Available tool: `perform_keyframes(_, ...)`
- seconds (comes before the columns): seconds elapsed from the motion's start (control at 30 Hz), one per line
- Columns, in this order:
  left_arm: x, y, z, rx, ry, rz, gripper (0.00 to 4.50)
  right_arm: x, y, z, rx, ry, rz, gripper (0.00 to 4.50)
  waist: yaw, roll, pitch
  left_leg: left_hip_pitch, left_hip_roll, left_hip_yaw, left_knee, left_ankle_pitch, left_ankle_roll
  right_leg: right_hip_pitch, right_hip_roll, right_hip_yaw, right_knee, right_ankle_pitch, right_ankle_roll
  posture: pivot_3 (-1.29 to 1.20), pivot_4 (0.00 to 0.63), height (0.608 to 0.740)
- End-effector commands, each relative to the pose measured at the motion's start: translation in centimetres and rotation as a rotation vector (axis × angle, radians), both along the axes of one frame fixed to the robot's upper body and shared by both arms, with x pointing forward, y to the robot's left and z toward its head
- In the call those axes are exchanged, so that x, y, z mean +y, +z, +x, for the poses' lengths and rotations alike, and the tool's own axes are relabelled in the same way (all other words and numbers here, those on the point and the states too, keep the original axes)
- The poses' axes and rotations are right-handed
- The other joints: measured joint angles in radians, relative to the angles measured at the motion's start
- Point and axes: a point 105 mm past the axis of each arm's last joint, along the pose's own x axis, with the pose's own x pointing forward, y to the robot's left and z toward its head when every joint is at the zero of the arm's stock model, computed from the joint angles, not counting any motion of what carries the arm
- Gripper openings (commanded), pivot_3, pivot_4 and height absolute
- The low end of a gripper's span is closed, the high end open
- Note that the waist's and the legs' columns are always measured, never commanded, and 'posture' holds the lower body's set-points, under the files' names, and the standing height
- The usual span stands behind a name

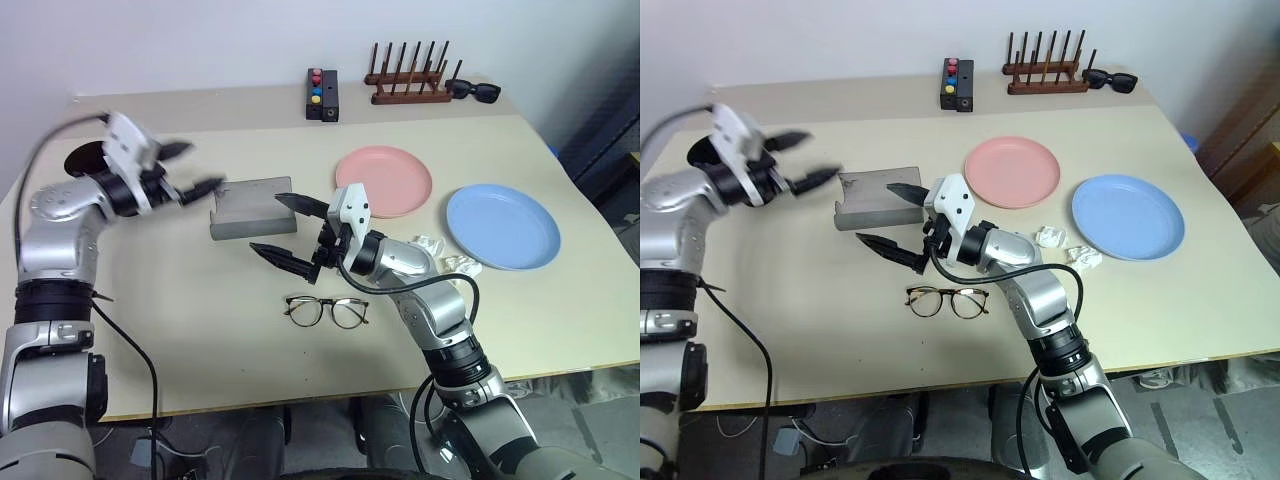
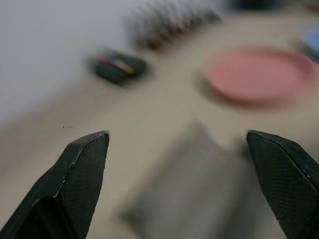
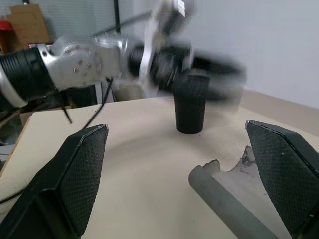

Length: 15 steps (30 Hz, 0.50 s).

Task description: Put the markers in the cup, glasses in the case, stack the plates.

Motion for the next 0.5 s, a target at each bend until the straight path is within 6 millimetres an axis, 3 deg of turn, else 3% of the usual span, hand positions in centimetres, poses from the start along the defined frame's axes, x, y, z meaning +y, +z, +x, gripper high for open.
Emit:
perform_keyframes(0.03,-0.1,-1.5,-0.1,0.078,-0.060,0.136,4.45,0.2,1.3,-0.4,-0.049,0.013,0.026,4.50,0.003,0.000,0.000,0.000,0.000,0.000,0.000,0.000,0.000,0.000,0.000,0.000,0.000,0.000,0.000,0.00,0.150,0.739)
perform_keyframes(0.3,-1.2,-4.8,1.5,0.160,-0.114,0.318,4.45,-0.2,1.2,-0.3,-0.050,-0.018,0.029,4.50,0.008,0.000,0.000,-0.001,0.000,0.000,0.001,0.000,0.000,0.000,0.000,0.000,-0.001,0.000,0.000,0.00,0.150,0.739)
perform_keyframes(0.5,-2.3,-5.7,2.3,0.176,-0.153,0.356,4.45,-0.5,1.2,-0.1,-0.055,-0.042,0.030,4.50,0.005,0.000,0.000,-0.001,0.000,0.000,0.001,0.000,0.000,0.000,0.000,0.000,-0.001,0.000,0.000,0.00,0.150,0.739)
